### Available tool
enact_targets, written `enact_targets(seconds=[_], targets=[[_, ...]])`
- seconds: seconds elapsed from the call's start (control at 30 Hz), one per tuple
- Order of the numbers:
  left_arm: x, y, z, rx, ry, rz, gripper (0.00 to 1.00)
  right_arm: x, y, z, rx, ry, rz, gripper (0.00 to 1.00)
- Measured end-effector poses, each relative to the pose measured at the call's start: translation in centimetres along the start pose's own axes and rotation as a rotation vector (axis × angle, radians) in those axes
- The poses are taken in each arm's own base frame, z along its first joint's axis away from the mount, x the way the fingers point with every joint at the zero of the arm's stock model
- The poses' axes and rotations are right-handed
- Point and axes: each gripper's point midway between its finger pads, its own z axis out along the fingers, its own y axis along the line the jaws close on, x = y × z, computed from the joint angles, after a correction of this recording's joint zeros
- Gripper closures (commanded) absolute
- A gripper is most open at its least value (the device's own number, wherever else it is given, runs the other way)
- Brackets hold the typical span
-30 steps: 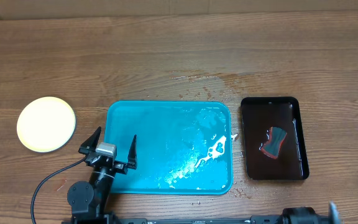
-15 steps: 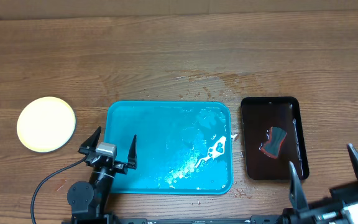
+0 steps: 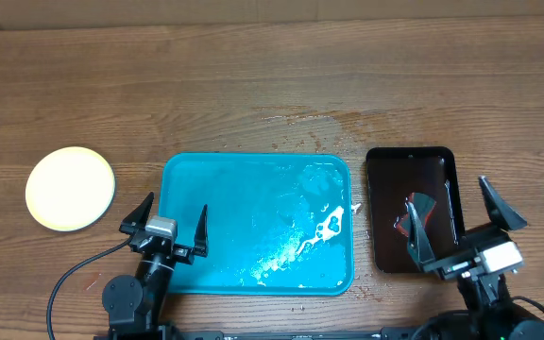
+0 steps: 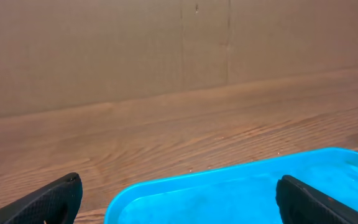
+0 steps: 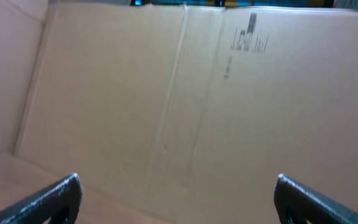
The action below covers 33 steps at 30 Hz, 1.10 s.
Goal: Clean dirty plates on tray and stack at the side
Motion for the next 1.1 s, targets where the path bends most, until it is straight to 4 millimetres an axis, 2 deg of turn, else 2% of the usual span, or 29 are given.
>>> enact_targets(seconds=[0.23, 0.4, 0.6, 0.9, 1.1], targets=[[0.0, 0.0, 0.0, 0.000, 0.000, 0.000, 0.00, 1.9, 0.2, -0.1, 0.003, -0.068, 0.022, 0.00], [0.0, 0.0, 0.0, 0.000, 0.000, 0.000, 0.00, 3.5, 0.3, -0.3, 0.002, -0.054, 0.036, 0.00], [0.0, 0.0, 0.0, 0.000, 0.000, 0.000, 0.00, 4.1, 0.4, -0.4, 0.004, -0.061, 0.038, 0.00], [0.0, 0.0, 0.0, 0.000, 0.000, 0.000, 0.00, 8.5, -1.4, -0.6, 0.132, 0.092, 0.249, 0.00], [0.0, 0.0, 0.0, 0.000, 0.000, 0.000, 0.00, 13.2, -1.5, -1.6, 0.199, 0.273, 0.398, 0.00]])
